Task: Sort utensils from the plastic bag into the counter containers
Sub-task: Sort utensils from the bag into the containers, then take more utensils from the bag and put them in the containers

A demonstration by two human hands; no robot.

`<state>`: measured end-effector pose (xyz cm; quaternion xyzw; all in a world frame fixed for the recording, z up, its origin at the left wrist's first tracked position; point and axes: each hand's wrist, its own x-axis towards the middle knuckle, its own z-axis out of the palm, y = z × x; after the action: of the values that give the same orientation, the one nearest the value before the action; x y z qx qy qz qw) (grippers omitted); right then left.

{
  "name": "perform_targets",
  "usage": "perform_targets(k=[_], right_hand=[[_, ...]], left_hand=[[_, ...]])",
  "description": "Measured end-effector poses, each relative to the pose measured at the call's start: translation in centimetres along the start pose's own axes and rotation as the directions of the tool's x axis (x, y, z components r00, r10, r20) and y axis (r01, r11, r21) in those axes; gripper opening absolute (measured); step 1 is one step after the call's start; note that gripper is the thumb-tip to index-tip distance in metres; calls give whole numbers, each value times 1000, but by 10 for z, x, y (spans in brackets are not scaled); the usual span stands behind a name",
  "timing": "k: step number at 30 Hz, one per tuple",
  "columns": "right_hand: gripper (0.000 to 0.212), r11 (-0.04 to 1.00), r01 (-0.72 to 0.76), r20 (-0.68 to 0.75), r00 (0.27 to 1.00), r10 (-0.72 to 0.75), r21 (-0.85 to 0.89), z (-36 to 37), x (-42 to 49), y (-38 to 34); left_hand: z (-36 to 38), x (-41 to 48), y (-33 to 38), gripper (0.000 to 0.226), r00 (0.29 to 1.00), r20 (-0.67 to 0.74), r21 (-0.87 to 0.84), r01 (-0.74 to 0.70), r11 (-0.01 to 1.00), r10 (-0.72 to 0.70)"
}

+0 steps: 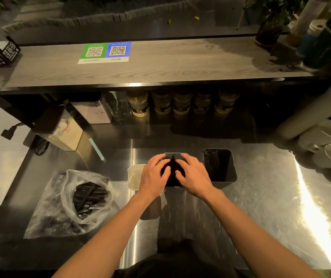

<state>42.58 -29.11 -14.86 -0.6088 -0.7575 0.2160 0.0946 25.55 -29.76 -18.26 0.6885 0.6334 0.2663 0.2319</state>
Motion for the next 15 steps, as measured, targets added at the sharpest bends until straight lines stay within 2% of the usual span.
perform_targets(k=[3,6,9,15], right_hand=[[31,997,30,-19,999,-31,-65,-6,4,-6],[26,999,11,-79,997,-14,-36,-7,4,-11],[28,1000,4,-121,993,-4,0,-6,1,-19],[23,990,-34,-90,995,47,140,-8,6,-42]], left_hand=[[-5,2,2,21,999,9,7,-38,999,38],[-14,3,4,20,998,9,-28,-56,998,56],[-22,2,6,21,1000,-2,-105,4,994,-4],[-38,-2,-4,22,993,-18,-222,113,968,-120]])
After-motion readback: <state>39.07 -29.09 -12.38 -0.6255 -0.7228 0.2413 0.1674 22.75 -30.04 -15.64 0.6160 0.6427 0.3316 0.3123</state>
